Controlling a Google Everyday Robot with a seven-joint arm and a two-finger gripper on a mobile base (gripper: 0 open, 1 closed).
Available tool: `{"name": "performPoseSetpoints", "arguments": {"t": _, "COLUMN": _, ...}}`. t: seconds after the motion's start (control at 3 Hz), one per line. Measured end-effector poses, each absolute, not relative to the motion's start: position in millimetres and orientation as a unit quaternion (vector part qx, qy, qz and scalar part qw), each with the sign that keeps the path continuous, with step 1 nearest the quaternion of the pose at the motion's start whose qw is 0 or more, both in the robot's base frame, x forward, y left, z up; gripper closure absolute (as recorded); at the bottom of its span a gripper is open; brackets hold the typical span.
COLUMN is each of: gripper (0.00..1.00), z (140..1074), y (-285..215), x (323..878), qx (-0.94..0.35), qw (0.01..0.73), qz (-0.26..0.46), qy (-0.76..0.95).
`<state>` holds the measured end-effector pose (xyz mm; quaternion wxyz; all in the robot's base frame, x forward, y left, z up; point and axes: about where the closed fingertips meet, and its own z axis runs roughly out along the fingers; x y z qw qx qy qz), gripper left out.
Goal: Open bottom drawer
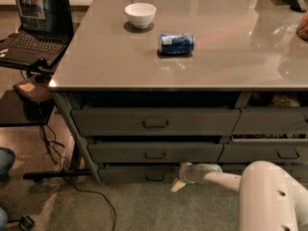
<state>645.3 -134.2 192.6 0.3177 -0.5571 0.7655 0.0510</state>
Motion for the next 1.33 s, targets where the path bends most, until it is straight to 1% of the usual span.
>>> {"name": "performPoseSetpoints", "arguments": {"t": 0.33, "gripper": 0.0, "z": 194.6, "y": -124.1, "x": 640.7, "qx": -0.572, "qw": 0.31, "qz": 0.049, "qy": 0.758}}
{"name": "performPoseSetpoints", "arguments": {"t": 0.67, "gripper": 0.0, "z": 147.2, "y": -109.4, "x": 620.2, "qx": -0.588, "qw": 0.27, "qz": 0.07, "qy": 0.759}}
{"name": "performPoseSetpoints", "arguments": {"t": 1.0, "gripper": 0.0, "z": 149.3, "y": -109.4, "x": 620.8, "qx": -0.588, "qw": 0.27, "qz": 0.07, "qy": 0.759}}
{"name": "performPoseSetpoints", "arguments": {"t": 1.33, "gripper": 0.19, "z": 149.2, "y": -109.4, "x": 620.8, "qx": -0.588, "qw": 0.27, "qz": 0.07, "qy": 0.759}}
